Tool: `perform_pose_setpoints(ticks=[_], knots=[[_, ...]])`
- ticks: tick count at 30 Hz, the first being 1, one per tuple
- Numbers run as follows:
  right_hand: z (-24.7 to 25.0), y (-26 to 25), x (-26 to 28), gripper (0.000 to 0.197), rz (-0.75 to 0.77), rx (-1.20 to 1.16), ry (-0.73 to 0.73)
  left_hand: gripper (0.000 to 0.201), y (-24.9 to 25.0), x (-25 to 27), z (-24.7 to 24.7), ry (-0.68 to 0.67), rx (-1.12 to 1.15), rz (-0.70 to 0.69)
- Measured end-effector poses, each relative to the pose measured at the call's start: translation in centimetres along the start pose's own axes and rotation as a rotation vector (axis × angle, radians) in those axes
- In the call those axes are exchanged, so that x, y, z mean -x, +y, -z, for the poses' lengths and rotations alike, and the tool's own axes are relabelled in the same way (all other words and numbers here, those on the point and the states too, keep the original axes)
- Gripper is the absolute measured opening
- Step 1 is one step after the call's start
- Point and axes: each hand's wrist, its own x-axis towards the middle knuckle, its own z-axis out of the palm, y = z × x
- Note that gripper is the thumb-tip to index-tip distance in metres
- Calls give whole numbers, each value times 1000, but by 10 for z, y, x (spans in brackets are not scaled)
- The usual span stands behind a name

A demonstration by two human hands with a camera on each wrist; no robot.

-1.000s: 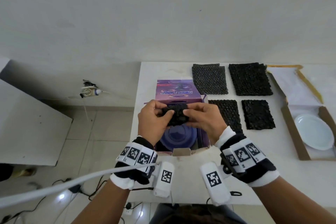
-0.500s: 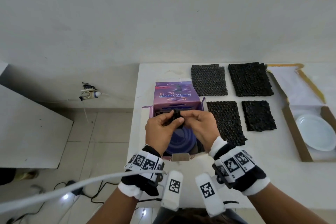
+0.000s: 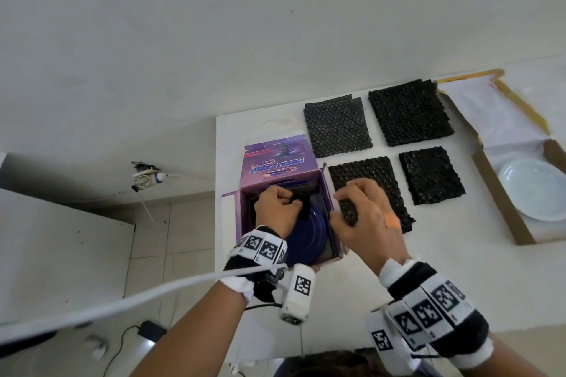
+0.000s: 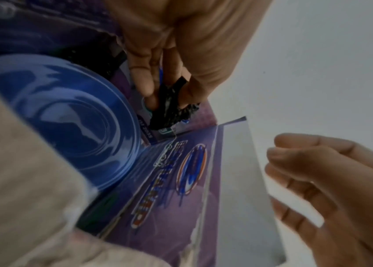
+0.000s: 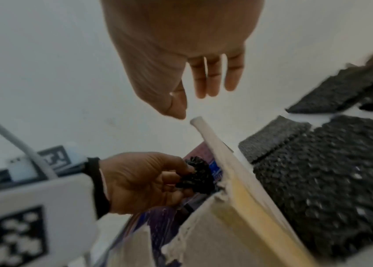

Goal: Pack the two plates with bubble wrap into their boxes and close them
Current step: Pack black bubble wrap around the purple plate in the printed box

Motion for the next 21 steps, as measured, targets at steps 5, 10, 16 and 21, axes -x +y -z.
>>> perform_pose_setpoints(ticks=[5, 10, 16, 21], knots=[[-1, 11, 5, 40, -230, -206, -288, 14, -1, -13, -24, -66, -125, 68], [-6, 14, 7, 37, -133, -159, -289, 15, -6, -21, -40, -91, -94, 153], [-8, 19, 7, 33, -91, -156, -284, 11, -7, -33, -55, -74, -62, 210], [-7, 19, 7, 34, -94, -128, -275, 8, -7, -32, -60, -3, 30, 258]])
